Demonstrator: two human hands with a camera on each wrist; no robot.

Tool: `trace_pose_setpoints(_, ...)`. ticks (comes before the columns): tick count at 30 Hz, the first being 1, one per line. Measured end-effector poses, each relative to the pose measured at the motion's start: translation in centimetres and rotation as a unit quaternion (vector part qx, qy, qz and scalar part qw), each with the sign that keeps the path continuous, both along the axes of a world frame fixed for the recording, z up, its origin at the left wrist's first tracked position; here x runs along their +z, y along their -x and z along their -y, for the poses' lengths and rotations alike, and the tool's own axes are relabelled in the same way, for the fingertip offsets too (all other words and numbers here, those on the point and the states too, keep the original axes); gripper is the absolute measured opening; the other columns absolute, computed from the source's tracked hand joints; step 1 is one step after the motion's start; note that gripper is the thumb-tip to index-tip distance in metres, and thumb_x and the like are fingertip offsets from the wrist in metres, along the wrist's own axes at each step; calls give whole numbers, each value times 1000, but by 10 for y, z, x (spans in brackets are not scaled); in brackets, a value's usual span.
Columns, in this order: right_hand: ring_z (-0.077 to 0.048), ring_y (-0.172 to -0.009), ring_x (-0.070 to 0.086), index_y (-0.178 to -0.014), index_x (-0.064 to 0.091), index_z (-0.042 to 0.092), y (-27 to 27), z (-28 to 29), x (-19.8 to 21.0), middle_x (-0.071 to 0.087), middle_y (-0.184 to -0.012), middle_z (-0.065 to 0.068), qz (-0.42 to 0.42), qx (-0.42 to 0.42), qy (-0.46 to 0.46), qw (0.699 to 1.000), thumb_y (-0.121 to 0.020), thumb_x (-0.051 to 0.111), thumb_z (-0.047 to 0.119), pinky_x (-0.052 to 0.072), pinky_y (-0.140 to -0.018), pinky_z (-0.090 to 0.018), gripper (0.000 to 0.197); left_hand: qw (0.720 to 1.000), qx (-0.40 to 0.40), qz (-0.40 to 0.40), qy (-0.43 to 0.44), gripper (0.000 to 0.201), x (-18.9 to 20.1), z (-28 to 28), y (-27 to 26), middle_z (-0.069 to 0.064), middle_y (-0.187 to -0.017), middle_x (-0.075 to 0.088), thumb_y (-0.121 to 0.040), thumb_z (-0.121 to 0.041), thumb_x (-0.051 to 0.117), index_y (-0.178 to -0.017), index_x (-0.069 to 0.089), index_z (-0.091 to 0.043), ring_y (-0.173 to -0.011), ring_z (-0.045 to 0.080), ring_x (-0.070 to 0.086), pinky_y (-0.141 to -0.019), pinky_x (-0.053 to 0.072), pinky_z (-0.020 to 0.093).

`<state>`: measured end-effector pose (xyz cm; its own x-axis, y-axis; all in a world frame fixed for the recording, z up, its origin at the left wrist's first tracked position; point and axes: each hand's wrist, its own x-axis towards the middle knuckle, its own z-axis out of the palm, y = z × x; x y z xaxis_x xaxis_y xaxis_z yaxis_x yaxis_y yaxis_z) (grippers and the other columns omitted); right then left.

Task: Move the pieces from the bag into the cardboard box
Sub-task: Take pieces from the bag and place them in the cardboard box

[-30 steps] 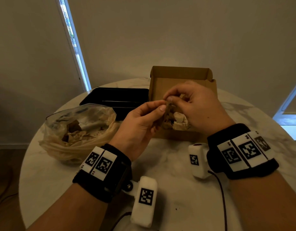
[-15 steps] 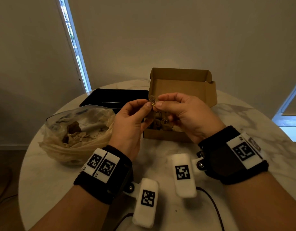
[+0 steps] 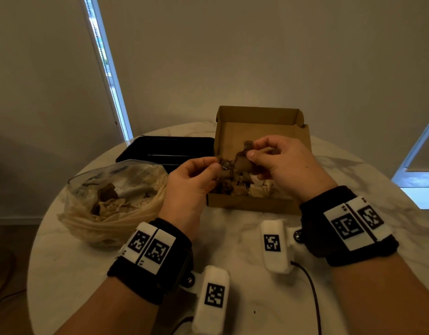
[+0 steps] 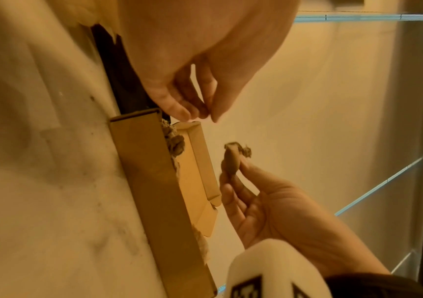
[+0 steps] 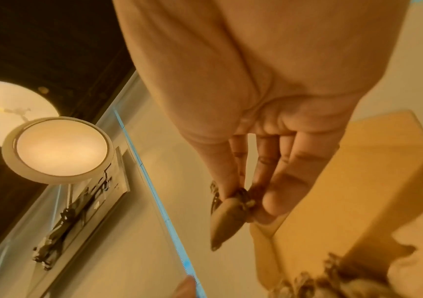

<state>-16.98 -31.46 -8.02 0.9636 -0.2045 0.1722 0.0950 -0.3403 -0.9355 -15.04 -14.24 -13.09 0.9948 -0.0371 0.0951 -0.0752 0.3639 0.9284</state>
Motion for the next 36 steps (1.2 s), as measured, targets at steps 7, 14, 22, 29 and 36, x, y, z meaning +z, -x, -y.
trace_pose_setpoints(7, -14, -60, 65, -90, 63, 17, -9, 9, 1, 72, -82, -5, -71, -53, 85, 992, -92, 74, 17, 57, -58, -28, 11, 993, 24, -91, -67, 21, -13, -2, -10, 7, -93, 74, -95, 4, 61, -110, 70, -8, -70, 7, 70, -52, 49, 16)
trace_pose_setpoints(14, -21, -89, 69, -99, 67, 15, -39, -14, 13, 70, -99, -5, -126, -33, 200, 971, -94, 68, 9, 61, -81, -36, 7, 986, 2, -119, -118, 21, -20, -1, -11, 8, -98, 75, -94, 2, 63, -103, 70, -16, -80, 14, 68, -54, 47, 17)
trace_pose_setpoints(22, -20, -79, 63, -101, 75, 11, -48, -22, 11, 69, -88, -5, -184, -6, 341, 922, -100, 61, 35, 50, -64, -30, 28, 983, 1, -130, -131, 19, -19, 0, -13, 11, -103, 74, -93, -4, 64, -108, 69, -12, -78, 14, 67, -45, 43, 13)
trace_pose_setpoints(29, -14, -93, 59, -108, 78, 19, -39, -30, 11, 70, -111, 1, -192, 24, 391, 900, -94, 71, 14, 49, -77, -27, 17, 979, -6, -129, -158, 19, -20, -1, -14, 9, -104, 72, -93, -7, 63, -109, 69, -14, -82, 16, 63, -57, 42, 21)
trace_pose_setpoints(36, -19, -101, 66, -112, 76, 17, -34, -34, 9, 72, -112, -3, -190, 14, 412, 891, -96, 69, 21, 53, -80, -29, 18, 979, -10, -124, -163, 17, -13, 0, -9, 6, -99, 71, -93, -9, 63, -107, 70, -16, -80, 15, 63, -58, 42, 22)
